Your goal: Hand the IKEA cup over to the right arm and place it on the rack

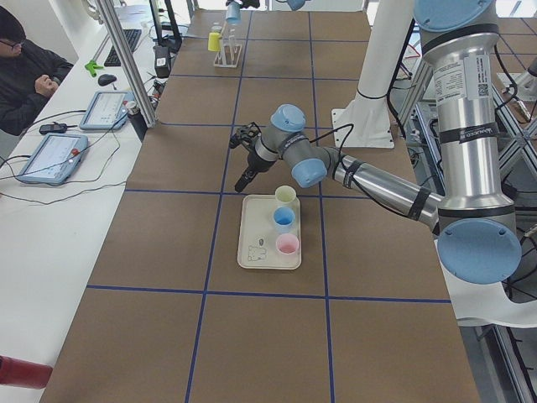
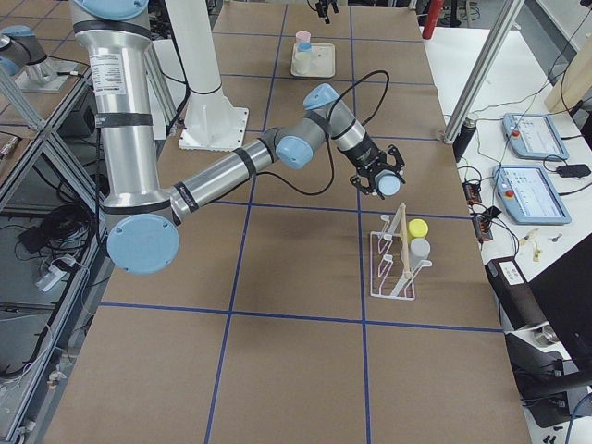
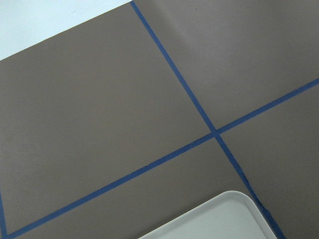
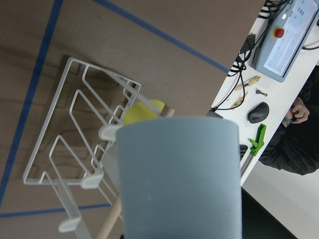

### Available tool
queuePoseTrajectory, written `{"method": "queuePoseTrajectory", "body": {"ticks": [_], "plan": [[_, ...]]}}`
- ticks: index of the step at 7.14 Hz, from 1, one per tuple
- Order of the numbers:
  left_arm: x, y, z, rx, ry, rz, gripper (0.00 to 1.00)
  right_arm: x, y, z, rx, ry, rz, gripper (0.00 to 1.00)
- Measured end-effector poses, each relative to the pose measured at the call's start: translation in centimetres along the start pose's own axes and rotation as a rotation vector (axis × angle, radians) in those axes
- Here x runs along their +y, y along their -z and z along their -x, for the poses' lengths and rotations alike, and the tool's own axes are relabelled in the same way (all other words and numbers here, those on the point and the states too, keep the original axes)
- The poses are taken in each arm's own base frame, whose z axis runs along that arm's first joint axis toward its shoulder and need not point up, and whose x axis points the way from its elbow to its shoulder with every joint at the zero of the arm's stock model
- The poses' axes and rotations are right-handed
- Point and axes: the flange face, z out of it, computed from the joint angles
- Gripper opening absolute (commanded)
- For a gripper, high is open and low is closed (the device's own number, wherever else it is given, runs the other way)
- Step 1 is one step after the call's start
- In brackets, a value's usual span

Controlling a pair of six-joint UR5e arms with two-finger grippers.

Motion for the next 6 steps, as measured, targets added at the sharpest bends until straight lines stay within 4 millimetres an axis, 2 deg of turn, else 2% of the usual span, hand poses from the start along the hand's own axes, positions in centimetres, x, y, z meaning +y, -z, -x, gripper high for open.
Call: {"method": "queuePoseTrajectory", "body": {"ticks": [3,6], "plan": [[0.0,0.1,0.0,0.001,0.019,-0.001,1.00,5.6,-3.4,-2.5,-0.027,0.176,0.090,0.00],[0.0,0.2,-0.1,0.004,0.072,-0.005,1.00,7.6,-7.8,-5.1,-0.055,0.261,0.162,0.00]]}}
